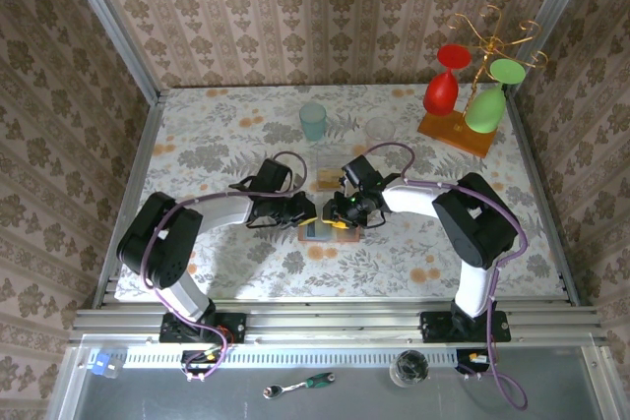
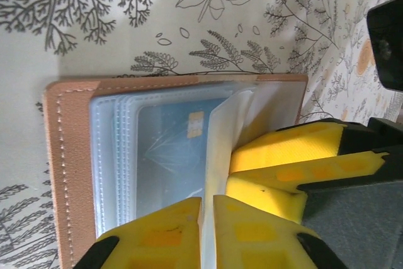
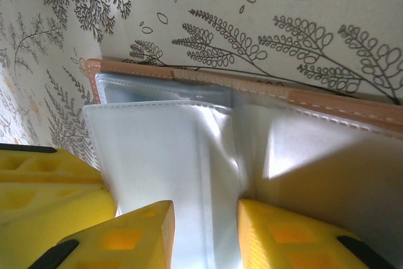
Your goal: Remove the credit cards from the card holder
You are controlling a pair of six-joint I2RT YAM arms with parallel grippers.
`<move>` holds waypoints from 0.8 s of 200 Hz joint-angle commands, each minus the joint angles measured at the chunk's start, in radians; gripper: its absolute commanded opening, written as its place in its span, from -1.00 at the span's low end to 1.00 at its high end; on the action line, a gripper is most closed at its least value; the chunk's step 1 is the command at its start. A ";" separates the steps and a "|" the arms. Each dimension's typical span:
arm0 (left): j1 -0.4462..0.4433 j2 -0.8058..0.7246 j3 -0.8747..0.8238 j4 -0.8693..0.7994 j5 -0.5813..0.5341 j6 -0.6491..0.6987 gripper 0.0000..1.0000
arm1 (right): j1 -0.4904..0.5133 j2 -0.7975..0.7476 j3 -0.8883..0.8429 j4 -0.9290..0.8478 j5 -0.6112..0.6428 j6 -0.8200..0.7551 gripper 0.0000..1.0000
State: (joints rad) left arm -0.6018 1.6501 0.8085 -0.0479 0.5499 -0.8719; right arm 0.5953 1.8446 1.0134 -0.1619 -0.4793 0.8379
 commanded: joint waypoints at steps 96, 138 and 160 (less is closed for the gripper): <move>-0.019 0.020 0.002 0.018 0.047 -0.009 -0.77 | -0.006 -0.056 -0.022 -0.010 0.003 -0.009 -0.33; -0.031 0.006 0.035 -0.018 0.048 0.000 -0.77 | -0.033 -0.138 -0.039 -0.025 0.027 -0.023 -0.32; -0.042 0.009 0.060 -0.036 0.048 0.003 -0.73 | -0.059 -0.186 -0.050 -0.045 0.040 -0.037 -0.32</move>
State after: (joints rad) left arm -0.6292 1.6566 0.8173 -0.0483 0.5804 -0.8749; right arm 0.5640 1.7298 0.9768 -0.1669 -0.4744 0.8318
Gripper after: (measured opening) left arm 0.127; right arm 0.339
